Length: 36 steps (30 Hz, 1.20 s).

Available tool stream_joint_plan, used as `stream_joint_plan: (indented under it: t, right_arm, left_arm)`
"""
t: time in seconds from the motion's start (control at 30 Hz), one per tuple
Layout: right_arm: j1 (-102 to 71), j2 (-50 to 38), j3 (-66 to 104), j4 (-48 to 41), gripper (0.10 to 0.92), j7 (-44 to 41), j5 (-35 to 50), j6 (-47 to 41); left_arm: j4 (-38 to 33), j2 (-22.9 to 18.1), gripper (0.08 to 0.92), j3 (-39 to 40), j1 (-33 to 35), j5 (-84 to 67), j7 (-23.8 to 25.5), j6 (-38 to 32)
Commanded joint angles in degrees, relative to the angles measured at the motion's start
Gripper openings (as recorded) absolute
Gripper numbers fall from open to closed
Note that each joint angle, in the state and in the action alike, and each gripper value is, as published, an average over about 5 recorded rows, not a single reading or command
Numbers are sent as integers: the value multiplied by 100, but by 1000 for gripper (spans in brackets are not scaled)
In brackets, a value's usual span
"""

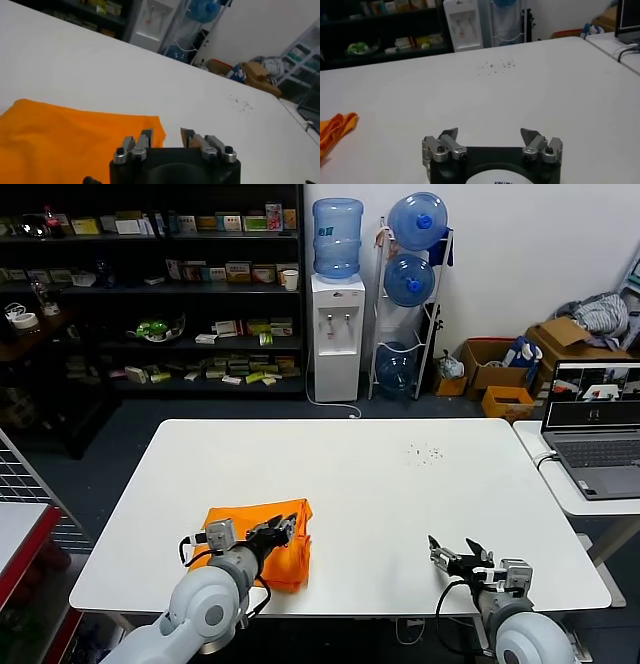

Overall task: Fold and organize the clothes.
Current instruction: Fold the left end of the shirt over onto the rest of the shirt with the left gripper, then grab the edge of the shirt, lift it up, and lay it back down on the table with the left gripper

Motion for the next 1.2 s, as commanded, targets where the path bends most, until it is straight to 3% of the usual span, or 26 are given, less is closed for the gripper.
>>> stream_joint_plan:
  t: [0.03, 0.23, 0.37, 0.5, 0.8, 1.2]
  right_arm:
    - [15, -19, -2, -6, 823, -51, 17, 18]
    - [56, 1, -36, -34, 823, -133, 21, 47]
    - [73, 35, -61, -68, 823, -178, 5, 65]
    - [60, 51, -65, -63, 823, -192, -8, 68]
    - [-32, -22, 21, -13, 823, -192, 3, 72]
    - [15, -3, -34, -53, 823, -159, 9, 52]
  left_arm:
    - [37, 1137, 509, -824, 408, -12, 536, 18]
    - [858, 2483, 682, -1319, 728, 175, 2085, -183]
    - [1506, 2809, 788, -1269, 582, 160, 2875, -142]
    - [1772, 2918, 820, -1093, 401, 49, 3370, 20]
    - [1955, 2887, 823, -796, 181, -66, 3942, 370]
    - [1945, 2808, 823, -682, 120, -43, 4085, 436]
